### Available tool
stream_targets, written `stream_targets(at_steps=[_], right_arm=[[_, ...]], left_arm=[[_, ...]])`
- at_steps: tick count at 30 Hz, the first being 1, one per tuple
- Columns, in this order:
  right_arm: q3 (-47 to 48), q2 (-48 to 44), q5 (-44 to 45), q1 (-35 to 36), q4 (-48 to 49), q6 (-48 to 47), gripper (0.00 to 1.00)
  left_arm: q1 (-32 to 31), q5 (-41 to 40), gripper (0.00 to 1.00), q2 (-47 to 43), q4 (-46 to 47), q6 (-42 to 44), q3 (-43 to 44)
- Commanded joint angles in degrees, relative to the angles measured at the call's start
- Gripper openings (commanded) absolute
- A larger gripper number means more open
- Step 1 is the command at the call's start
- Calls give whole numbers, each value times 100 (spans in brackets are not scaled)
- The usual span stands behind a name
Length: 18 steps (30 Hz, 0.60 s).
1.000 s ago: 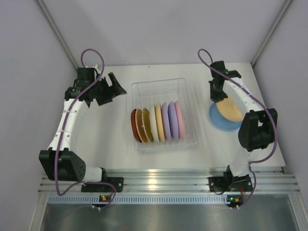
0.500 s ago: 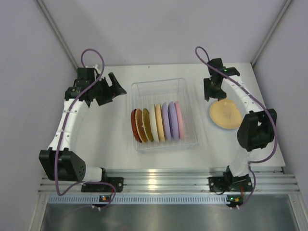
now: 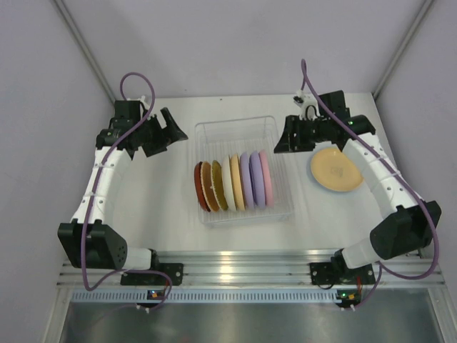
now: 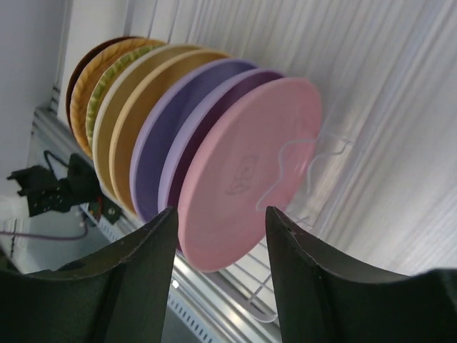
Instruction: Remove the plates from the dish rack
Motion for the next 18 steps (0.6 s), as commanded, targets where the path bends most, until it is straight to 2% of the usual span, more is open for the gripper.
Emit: stream_targets(at_steps=[1, 6, 18], right_arm=[[-562, -139, -1455, 80, 765, 264, 52], [-696, -122, -1695, 291, 828, 221, 50], [-643, 248, -1387, 520, 669, 80, 44]], left_arm=[[-9, 55, 96, -65, 81, 72, 109], [-26, 99, 96, -30, 81, 54, 127], [-44, 2, 96, -117, 46, 98, 92]])
